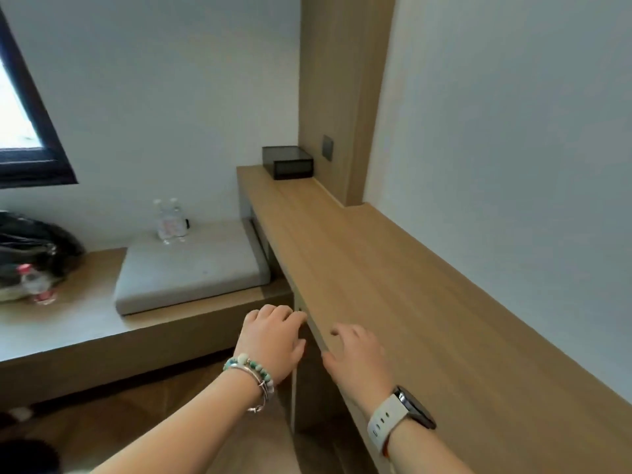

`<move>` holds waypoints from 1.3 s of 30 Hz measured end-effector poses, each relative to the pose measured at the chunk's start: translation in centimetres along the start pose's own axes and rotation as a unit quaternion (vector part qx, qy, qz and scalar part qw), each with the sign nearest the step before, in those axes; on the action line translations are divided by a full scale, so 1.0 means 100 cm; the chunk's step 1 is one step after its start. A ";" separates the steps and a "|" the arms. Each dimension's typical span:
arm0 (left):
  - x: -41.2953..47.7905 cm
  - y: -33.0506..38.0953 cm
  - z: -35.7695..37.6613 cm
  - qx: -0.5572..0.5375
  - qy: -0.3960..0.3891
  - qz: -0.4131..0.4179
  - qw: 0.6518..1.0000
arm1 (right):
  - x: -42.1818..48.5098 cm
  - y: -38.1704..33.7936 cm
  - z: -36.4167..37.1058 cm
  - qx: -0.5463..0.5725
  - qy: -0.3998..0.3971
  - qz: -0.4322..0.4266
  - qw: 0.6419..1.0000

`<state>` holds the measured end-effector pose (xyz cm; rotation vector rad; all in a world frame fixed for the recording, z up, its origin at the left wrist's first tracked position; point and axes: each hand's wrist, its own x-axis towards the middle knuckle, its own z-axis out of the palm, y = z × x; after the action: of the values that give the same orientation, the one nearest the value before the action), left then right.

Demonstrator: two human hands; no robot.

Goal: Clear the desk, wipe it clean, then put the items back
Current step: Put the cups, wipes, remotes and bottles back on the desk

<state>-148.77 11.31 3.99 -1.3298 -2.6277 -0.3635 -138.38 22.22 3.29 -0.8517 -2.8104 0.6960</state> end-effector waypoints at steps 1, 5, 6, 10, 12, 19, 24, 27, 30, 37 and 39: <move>0.000 -0.029 -0.003 0.003 -0.004 -0.020 1.000 | 0.017 -0.022 0.014 0.003 -0.014 -0.012 1.000; 0.013 -0.139 -0.014 0.024 0.002 -0.075 0.997 | 0.083 -0.102 0.051 -0.004 -0.032 -0.051 0.998; 0.017 -0.162 -0.016 0.034 -0.004 -0.090 0.995 | 0.098 -0.119 0.059 -0.007 -0.033 -0.059 0.998; 0.040 -0.230 -0.018 0.051 -0.009 -0.123 0.991 | 0.153 -0.169 0.088 -0.006 -0.053 -0.085 0.995; 0.054 -0.259 -0.010 0.059 0.001 -0.129 0.990 | 0.181 -0.185 0.102 -0.007 -0.066 -0.096 0.993; 0.130 -0.347 0.014 0.049 -0.017 -0.210 0.976 | 0.304 -0.216 0.137 -0.001 -0.088 -0.142 0.986; 0.206 -0.401 0.028 0.041 -0.014 -0.238 0.970 | 0.404 -0.239 0.156 0.003 -0.128 -0.166 0.978; 0.245 -0.437 0.032 0.029 -0.028 -0.259 0.965 | 0.455 -0.260 0.167 0.015 -0.153 -0.178 0.972; 0.273 -0.471 0.045 0.033 -0.047 -0.281 0.958 | 0.501 -0.275 0.181 0.012 -0.172 -0.188 0.967; 0.337 -0.570 0.071 0.011 -0.069 -0.301 0.951 | 0.600 -0.312 0.225 -0.020 -0.193 -0.167 0.967; 0.356 -0.602 0.078 0.003 -0.076 -0.299 0.951 | 0.630 -0.330 0.237 -0.028 -0.195 -0.155 0.968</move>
<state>-218.68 6.51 -2.38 -0.5405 -3.1155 -0.3363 -213.04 23.47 -3.37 -0.2844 -3.2165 0.8086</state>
